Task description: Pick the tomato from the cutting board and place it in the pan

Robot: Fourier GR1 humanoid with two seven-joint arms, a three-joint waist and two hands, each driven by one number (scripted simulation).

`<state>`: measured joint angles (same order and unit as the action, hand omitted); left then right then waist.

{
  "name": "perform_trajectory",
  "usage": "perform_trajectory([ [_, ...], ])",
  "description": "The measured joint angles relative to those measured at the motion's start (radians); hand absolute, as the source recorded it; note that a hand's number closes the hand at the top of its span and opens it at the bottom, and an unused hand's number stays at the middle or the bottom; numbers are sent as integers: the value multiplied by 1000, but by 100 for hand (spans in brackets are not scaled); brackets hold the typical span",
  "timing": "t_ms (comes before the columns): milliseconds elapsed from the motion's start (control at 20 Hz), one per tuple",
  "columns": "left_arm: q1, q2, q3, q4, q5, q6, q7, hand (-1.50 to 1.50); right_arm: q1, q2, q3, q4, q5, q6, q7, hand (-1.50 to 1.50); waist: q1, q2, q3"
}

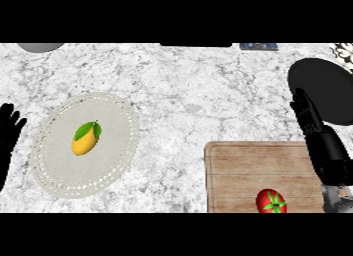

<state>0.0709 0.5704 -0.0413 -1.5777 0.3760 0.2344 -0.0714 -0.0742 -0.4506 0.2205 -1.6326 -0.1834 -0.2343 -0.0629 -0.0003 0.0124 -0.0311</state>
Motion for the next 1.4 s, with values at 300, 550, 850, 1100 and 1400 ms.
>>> perform_trajectory([
  [300,-85,-33,-35,-2,-26,11,10,0,-13,-52,131,9,-96,335,-69,150,1,-1,27],
  [550,-163,-76,-72,24,-50,44,58,0,77,-168,79,43,-34,451,-346,-150,-32,-9,33],
  [850,-222,-117,-96,59,-75,67,91,0,194,-337,-126,77,0,491,-640,-150,-41,-14,33],
  [1100,-247,-133,-102,80,-92,66,97,0,223,-532,-245,37,30,581,-668,-150,-31,-16,31],
  [1400,-266,-148,-96,102,-102,50,95,0,231,-690,-348,-100,23,665,-515,-150,-24,-16,29],
])
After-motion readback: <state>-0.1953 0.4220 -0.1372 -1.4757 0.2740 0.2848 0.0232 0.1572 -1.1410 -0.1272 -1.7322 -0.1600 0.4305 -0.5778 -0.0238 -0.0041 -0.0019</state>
